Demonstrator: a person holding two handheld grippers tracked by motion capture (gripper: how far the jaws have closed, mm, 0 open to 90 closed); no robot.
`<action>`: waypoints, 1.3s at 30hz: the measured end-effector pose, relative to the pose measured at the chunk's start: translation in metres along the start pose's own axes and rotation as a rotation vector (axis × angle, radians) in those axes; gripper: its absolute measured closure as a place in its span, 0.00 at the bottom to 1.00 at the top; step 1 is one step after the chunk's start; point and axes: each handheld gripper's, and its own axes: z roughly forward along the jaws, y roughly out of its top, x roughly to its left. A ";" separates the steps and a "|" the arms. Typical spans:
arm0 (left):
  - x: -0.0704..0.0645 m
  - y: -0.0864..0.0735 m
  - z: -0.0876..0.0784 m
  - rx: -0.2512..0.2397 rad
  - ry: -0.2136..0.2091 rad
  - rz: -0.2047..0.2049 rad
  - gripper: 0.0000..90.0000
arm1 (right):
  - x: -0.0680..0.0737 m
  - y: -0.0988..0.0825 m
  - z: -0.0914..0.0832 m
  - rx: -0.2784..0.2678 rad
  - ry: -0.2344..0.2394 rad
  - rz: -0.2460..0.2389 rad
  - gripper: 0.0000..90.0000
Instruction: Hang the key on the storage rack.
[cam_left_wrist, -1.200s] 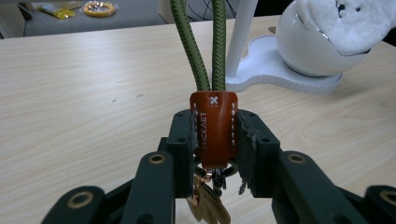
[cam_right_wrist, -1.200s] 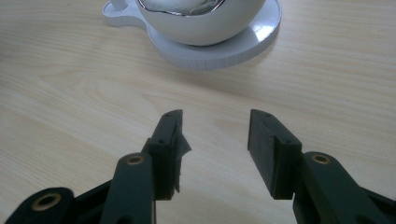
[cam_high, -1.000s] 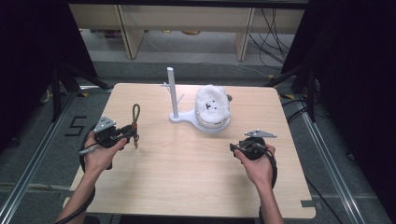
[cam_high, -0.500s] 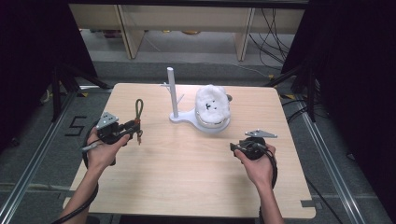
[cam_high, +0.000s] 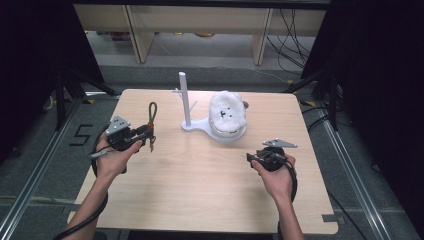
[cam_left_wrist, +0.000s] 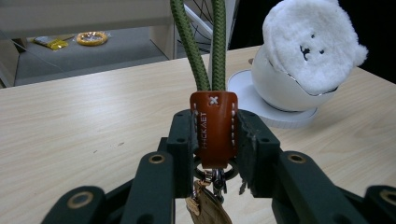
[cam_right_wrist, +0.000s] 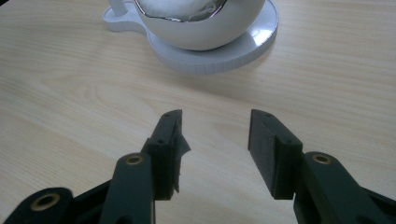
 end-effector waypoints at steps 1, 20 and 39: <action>-0.001 0.001 0.000 0.002 -0.001 0.005 0.76 | 0.000 0.000 0.000 0.003 0.003 0.008 0.62; -0.009 0.018 0.006 -0.015 -0.019 0.040 0.76 | 0.001 0.001 -0.003 0.012 -0.003 0.017 0.62; -0.010 0.031 0.020 -0.006 -0.031 0.060 0.76 | 0.000 0.001 -0.003 0.007 -0.001 0.026 0.62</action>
